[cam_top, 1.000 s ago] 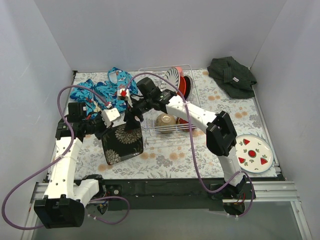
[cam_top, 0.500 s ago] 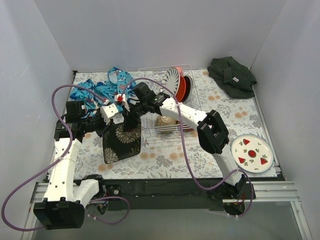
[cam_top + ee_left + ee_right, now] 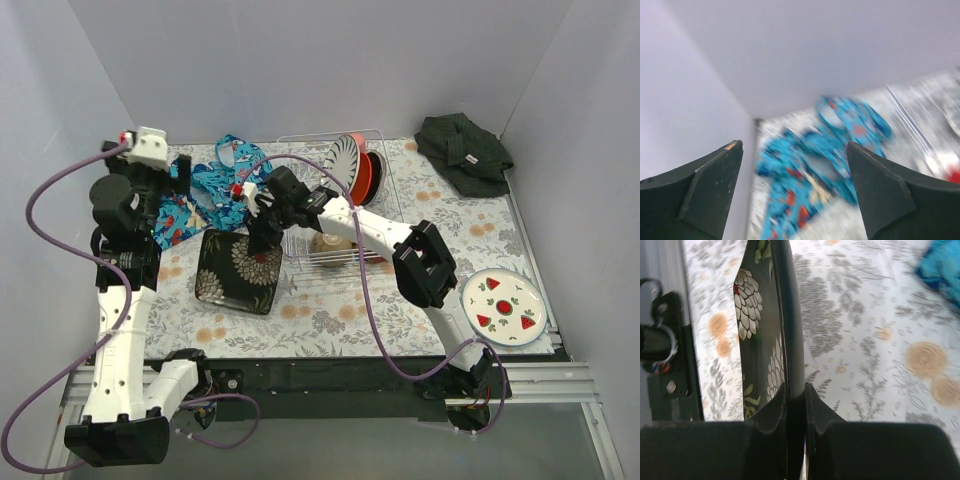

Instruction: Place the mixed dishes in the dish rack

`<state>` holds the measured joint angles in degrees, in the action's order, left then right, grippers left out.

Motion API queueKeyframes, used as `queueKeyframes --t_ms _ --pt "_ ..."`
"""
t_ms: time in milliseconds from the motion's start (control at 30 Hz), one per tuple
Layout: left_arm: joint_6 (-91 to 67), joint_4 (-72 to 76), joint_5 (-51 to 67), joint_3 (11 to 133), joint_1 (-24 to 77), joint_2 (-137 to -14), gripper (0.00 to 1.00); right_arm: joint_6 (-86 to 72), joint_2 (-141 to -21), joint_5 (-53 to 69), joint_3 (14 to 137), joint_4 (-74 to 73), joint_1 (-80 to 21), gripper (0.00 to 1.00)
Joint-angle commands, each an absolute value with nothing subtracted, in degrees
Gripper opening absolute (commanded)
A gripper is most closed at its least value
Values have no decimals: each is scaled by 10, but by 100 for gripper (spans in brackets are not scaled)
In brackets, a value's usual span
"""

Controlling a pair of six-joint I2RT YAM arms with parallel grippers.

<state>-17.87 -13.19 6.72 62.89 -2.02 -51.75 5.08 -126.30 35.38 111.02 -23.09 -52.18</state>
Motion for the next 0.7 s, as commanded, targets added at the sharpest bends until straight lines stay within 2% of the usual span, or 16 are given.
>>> queueKeyframes --t_ms 0,367,533,667 --pt "-229 48 -180 695 -20 -540 91 -69 -1191 207 1184 -144 -512 1" --pt "-315 47 -217 633 -22 -547 92 -142 -1097 -168 1223 -127 -490 1" --pt "-358 28 -205 621 -25 -549 92 -106 -1086 -323 1246 -88 -487 1" --pt "-377 10 -185 619 -25 -548 92 -15 -1088 -408 1249 -48 -488 1"
